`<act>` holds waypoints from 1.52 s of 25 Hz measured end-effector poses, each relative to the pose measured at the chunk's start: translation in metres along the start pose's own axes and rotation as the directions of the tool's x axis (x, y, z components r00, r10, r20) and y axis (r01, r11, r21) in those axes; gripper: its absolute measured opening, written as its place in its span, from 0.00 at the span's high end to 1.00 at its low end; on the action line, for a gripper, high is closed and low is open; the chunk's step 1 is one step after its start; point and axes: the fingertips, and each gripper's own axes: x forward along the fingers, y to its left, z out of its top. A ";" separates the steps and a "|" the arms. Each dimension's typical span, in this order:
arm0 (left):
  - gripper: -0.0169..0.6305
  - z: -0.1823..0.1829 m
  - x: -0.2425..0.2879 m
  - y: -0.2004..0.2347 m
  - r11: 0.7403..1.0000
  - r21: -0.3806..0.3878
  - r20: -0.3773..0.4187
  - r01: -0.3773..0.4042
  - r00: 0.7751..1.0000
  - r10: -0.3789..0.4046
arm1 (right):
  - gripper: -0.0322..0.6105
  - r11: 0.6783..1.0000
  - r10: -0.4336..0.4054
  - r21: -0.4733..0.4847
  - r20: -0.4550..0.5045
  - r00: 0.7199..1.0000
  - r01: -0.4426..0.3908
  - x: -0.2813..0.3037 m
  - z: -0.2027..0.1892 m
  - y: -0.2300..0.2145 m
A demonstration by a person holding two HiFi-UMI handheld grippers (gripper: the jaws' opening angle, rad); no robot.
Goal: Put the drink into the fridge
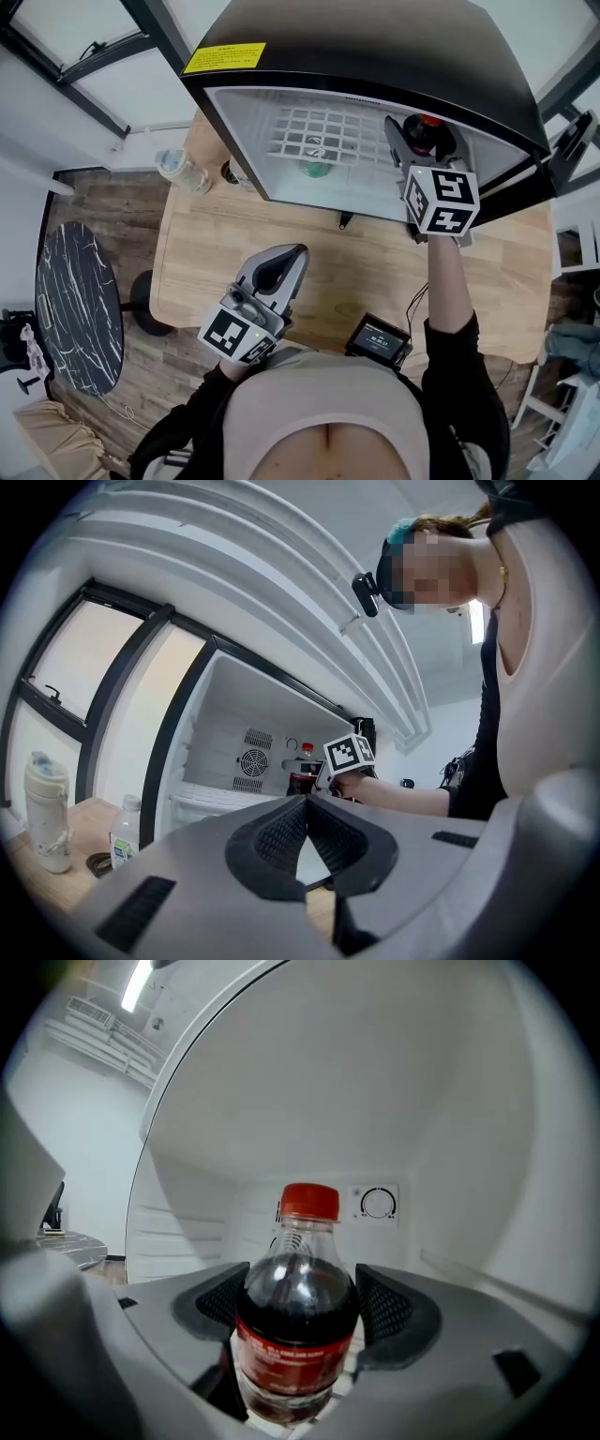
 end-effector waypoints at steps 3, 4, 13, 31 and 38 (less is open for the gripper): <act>0.97 0.000 0.000 -0.001 1.000 0.001 0.001 0.001 1.000 -0.001 | 0.41 1.000 -0.005 0.009 0.009 1.000 0.005 -0.006 -0.001 0.000; 0.97 0.000 0.000 -0.001 1.000 0.002 0.002 0.001 1.000 -0.001 | 0.41 1.000 -0.003 0.009 0.009 1.000 0.003 -0.007 -0.002 0.000; 0.97 0.002 -0.001 -0.009 1.000 0.010 0.005 0.006 1.000 -0.006 | 0.41 1.000 -0.028 -0.001 0.017 0.999 0.028 -0.018 -0.005 0.005; 0.97 0.009 0.000 -0.031 0.999 0.033 0.018 0.042 0.999 -0.042 | 0.41 0.997 -0.048 0.060 0.029 0.998 0.047 -0.058 -0.010 0.012; 0.97 0.019 0.006 -0.036 0.996 0.059 0.041 0.060 0.997 -0.063 | 0.41 0.996 -0.038 0.079 0.045 0.998 0.035 -0.087 -0.005 0.017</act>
